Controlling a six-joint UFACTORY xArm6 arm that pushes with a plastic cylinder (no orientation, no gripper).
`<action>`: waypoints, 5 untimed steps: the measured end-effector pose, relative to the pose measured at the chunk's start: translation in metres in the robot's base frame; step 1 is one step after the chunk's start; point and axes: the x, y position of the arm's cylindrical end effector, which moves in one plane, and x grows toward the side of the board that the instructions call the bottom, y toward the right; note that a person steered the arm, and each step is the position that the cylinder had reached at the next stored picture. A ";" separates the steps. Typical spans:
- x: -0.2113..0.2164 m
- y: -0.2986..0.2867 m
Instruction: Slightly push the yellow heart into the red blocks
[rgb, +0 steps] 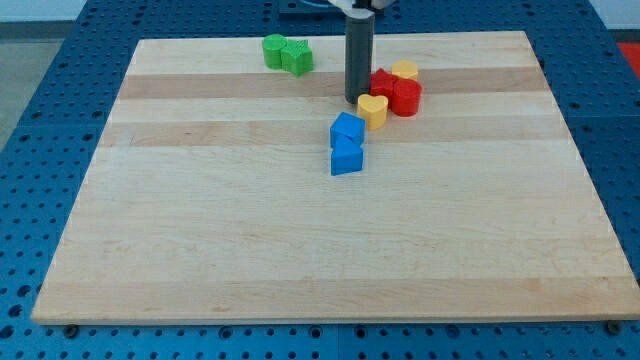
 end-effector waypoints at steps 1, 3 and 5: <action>0.000 -0.012; 0.019 -0.047; 0.058 -0.029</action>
